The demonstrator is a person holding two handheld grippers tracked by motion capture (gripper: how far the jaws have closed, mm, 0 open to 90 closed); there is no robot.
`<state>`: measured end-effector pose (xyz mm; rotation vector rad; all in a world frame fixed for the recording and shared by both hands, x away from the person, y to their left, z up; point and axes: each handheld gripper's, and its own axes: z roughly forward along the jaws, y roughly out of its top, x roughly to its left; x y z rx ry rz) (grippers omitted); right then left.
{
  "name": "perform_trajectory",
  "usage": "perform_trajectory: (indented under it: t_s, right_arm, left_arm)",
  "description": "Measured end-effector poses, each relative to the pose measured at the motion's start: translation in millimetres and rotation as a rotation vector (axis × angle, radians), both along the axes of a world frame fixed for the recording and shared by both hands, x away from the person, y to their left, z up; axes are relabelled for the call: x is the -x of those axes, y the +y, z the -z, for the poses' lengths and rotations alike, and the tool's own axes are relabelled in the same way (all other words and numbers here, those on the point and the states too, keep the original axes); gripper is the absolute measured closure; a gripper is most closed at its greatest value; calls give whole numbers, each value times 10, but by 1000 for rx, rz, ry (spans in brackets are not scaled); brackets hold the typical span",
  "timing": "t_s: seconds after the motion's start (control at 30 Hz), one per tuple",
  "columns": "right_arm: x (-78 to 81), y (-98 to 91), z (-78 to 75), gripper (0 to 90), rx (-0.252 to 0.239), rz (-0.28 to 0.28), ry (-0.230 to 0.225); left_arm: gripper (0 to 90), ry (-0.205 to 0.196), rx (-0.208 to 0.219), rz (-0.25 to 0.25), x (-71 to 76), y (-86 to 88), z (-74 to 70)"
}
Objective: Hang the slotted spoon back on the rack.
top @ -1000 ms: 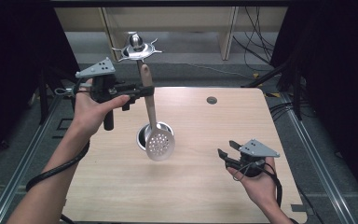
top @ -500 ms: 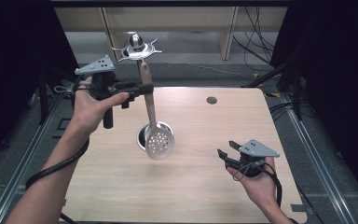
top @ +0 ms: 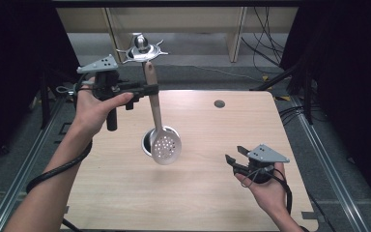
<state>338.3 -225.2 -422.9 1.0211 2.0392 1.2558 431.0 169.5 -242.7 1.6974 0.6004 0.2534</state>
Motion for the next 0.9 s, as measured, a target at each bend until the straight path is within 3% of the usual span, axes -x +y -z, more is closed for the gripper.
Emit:
perform_trajectory:
  t_s: [0.9]
  right_arm:
    - [-7,6,17,466,-9,7,-14]
  left_arm:
    - [735,40,17,-8,-114,40,23]
